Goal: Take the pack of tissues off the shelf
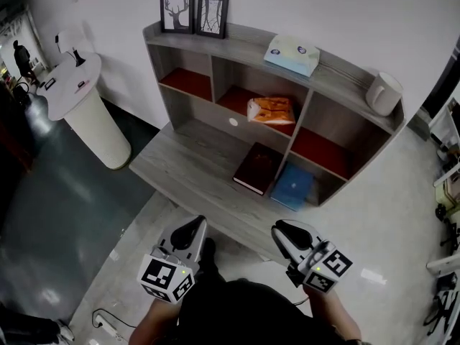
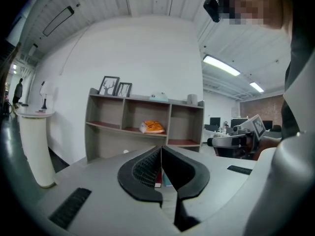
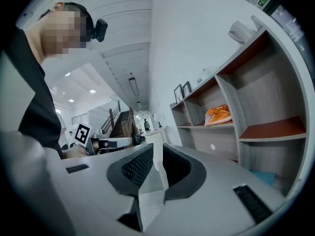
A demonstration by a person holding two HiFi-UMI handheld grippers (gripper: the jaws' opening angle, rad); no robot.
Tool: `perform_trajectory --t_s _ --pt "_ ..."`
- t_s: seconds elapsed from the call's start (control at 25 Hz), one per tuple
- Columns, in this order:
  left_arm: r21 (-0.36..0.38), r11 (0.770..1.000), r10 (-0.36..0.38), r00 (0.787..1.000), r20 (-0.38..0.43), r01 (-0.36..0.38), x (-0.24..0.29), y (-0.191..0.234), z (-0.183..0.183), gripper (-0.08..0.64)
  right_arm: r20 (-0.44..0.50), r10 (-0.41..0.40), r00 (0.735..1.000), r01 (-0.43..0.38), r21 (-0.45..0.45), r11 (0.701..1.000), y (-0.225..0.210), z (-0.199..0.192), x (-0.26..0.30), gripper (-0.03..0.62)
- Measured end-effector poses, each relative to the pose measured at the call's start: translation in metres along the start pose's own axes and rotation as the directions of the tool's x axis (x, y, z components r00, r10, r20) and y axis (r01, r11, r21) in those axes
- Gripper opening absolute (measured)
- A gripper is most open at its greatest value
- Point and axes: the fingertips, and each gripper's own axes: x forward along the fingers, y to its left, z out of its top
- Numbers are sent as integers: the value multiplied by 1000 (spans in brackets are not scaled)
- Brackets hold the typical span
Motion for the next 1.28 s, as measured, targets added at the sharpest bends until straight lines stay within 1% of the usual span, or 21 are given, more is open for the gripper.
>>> perform_trajectory --t_s 0.12,0.24,0.36,0.48,0.56,0.68,0.84,0.96,1.04,1.12,1.28 --pt "17 999 -32 999 5 32 25 22 2 18 0 -28 1000 28 -7 1000 -16 4 25 20" --pt "22 996 -84 996 6 84 51 51 10 18 12 -73 997 73 -6 997 -32 15 56 20" --pt "34 988 -149 989 8 149 76 82 23 18 25 -119 993 119 -12 993 -41 28 89 20" --pt "45 975 -219 976 1 218 99 111 34 19 37 -170 985 171 -18 985 -52 38 121 20" --pt "58 960 -275 962 -10 275 113 125 38 20 52 -209 977 210 -16 978 -59 45 139 20" --pt "81 930 -359 933 -28 360 133 137 43 20 72 -273 959 275 -10 962 -69 51 157 20" --pt "119 888 -440 896 -61 445 162 146 48 28 82 -342 936 342 5 940 -76 55 170 20" --pt "136 852 -496 863 -95 505 185 137 48 97 75 -384 920 384 14 923 -82 53 165 20" --pt "158 831 -520 846 -117 532 200 129 48 123 81 -409 909 409 24 912 -88 52 157 20" --pt "186 817 -528 838 -136 545 217 121 49 143 86 -429 899 428 29 903 -93 51 148 20" --pt "213 807 -528 834 -158 551 244 106 53 193 88 -460 884 458 40 888 -102 52 130 20"
